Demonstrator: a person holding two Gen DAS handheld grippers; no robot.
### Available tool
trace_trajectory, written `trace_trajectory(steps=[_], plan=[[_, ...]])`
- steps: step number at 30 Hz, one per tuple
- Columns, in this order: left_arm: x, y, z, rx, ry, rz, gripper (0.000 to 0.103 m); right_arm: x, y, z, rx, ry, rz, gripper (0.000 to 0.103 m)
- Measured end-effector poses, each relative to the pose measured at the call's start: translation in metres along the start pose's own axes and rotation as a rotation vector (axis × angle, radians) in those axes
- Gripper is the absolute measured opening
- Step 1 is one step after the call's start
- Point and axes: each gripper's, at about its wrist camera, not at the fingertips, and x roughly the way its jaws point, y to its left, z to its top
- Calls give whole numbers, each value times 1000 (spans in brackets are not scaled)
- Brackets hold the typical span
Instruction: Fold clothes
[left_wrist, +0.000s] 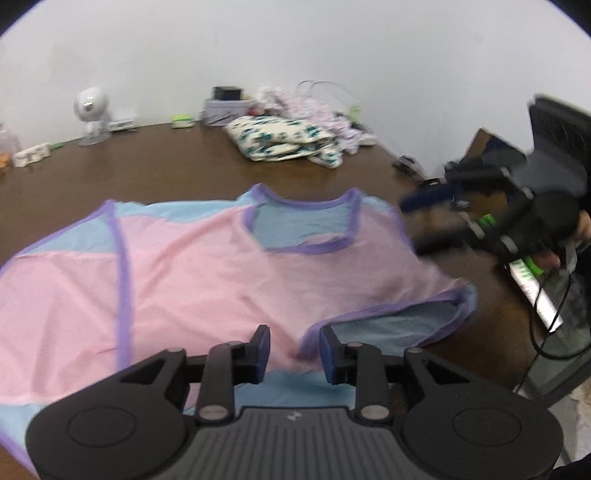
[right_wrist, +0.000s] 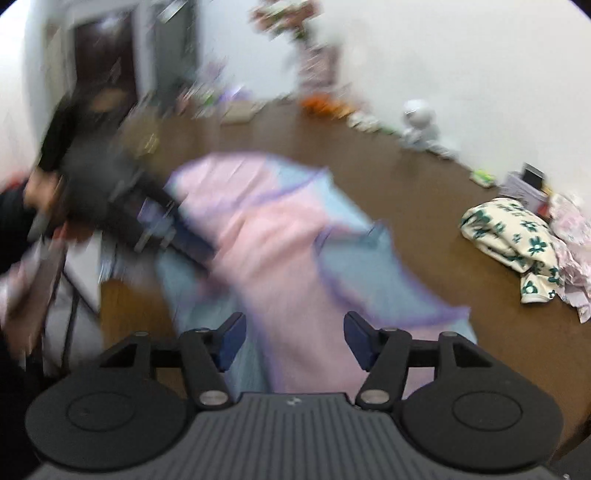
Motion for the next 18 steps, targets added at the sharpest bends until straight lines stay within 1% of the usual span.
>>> trace_trajectory(steps=[1,3,5,7,9,11,12,14,16,17,18], plan=[[-1,2,-2,-4,5,18,27,13,-2,5,4,6,-6,51],[-4,10,-8,-23,15,54,27,40,-6,14,11,28,-10,33],[-8,20,-15,-44,26,110,27,65,-7,17,16,63,6,27],[-13,30,-20,-69,29,149,27,80,-5,17,15,81,1,26],[-19,42,-25,-95,25,167,27,86,-4,13,-7,98,-40,22],[-24,52,-28,-115,19,171,27,86,-5,6,-8,114,-90,21],[-25,55,-29,-123,16,169,27,80,-4,4,5,107,-96,21],[-27,61,-29,-141,11,146,27,64,1,3,30,78,-83,22],[-28,66,-30,-159,4,124,27,49,18,2,41,11,4,27],[-29,70,-32,-164,-1,116,24,48,27,0,41,-1,21,27],[-29,71,-32,-166,-3,113,24,51,36,-2,38,0,21,27]])
